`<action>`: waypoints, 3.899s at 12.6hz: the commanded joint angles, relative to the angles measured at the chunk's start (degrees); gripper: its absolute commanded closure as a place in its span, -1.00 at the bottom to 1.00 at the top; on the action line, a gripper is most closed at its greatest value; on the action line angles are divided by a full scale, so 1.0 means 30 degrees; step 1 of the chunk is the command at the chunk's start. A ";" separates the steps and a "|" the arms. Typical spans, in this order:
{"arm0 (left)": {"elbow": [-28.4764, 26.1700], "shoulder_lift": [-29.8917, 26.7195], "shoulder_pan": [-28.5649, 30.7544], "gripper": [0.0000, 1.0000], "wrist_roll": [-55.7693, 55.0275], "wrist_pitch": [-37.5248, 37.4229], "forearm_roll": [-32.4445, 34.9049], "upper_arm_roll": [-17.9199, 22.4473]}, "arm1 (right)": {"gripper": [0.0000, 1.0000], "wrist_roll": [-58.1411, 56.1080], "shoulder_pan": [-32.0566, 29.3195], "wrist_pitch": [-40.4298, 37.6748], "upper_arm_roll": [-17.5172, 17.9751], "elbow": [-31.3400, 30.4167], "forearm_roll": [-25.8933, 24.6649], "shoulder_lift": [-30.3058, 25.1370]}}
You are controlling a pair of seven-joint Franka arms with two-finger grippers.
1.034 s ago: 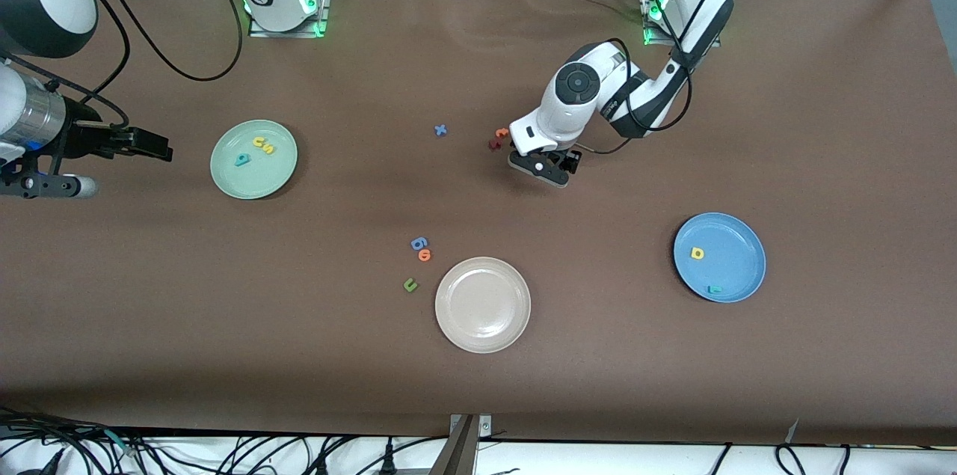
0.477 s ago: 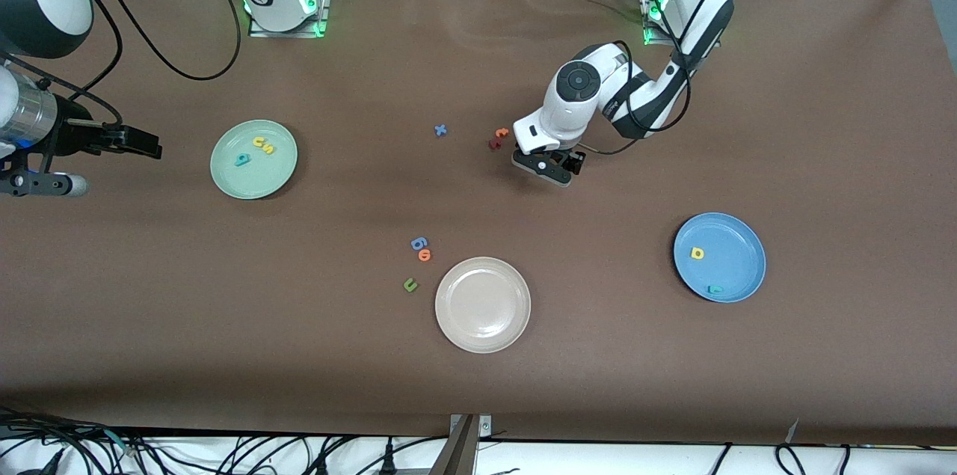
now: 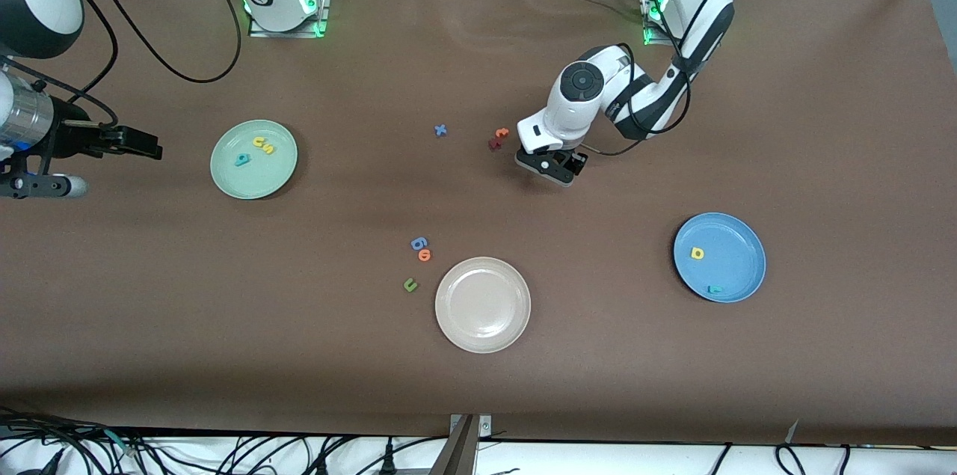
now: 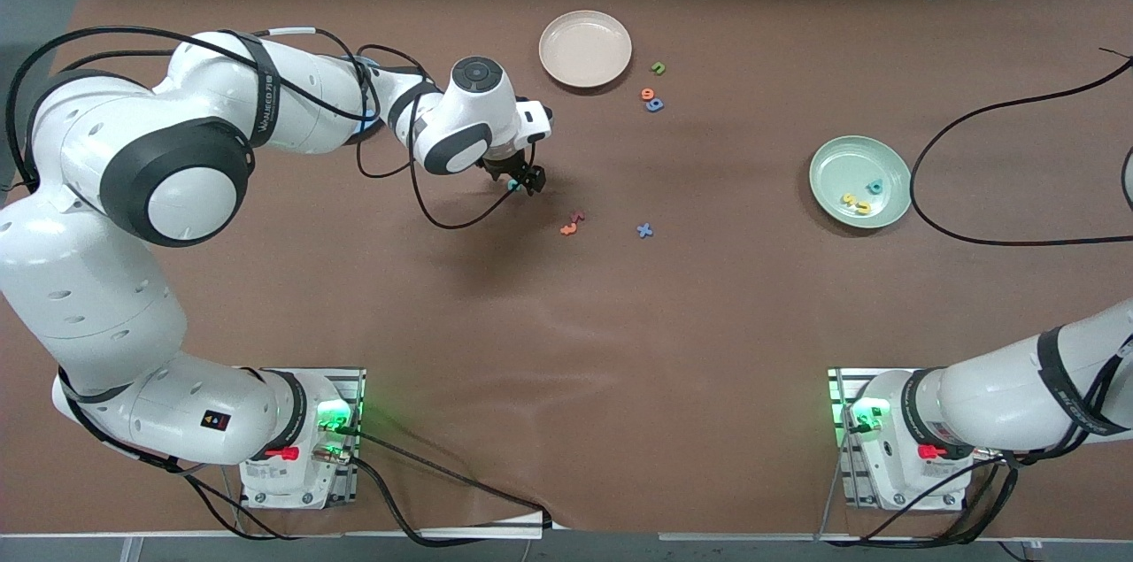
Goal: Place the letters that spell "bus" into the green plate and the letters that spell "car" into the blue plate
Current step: 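Return the right arm to rest while the left gripper reaches the cyan c, then grasp the cyan c with the left gripper and lift it, then lower the c onto the blue plate and open the left gripper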
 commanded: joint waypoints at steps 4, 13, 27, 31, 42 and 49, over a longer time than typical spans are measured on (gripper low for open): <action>-0.0227 0.0247 0.0183 -0.51 -0.0471 0.0374 0.1203 -0.0075 | -0.99 -0.0207 -0.2203 -0.0350 0.2546 0.0055 -0.0408 -0.0448; -0.0197 0.0424 0.0183 -0.04 -0.0471 0.0374 0.1322 -0.0075 | -0.99 -0.0091 -0.2231 -0.0204 0.2487 0.0201 -0.0379 -0.0302; -0.0197 0.0424 0.0212 0.53 -0.0471 0.0374 0.1322 -0.0075 | -1.00 -0.0061 -0.2290 -0.0204 0.2487 0.0289 -0.0349 -0.0214; -0.0168 0.0395 0.0213 0.65 -0.0442 0.0374 0.1322 -0.0046 | -1.00 -0.0091 -0.2290 -0.0233 0.2487 0.0289 -0.0379 -0.0214; 0.0738 -0.0513 0.3313 0.73 0.4795 -0.1201 0.1351 -0.0104 | -1.00 -0.0149 -0.2320 -0.0233 0.2487 0.0348 -0.0379 -0.0185; 0.1498 -0.1832 0.8028 0.73 1.2877 -0.3197 0.1030 -0.0163 | -1.00 -0.0149 -0.2290 -0.0233 0.2487 0.0348 -0.0379 -0.0185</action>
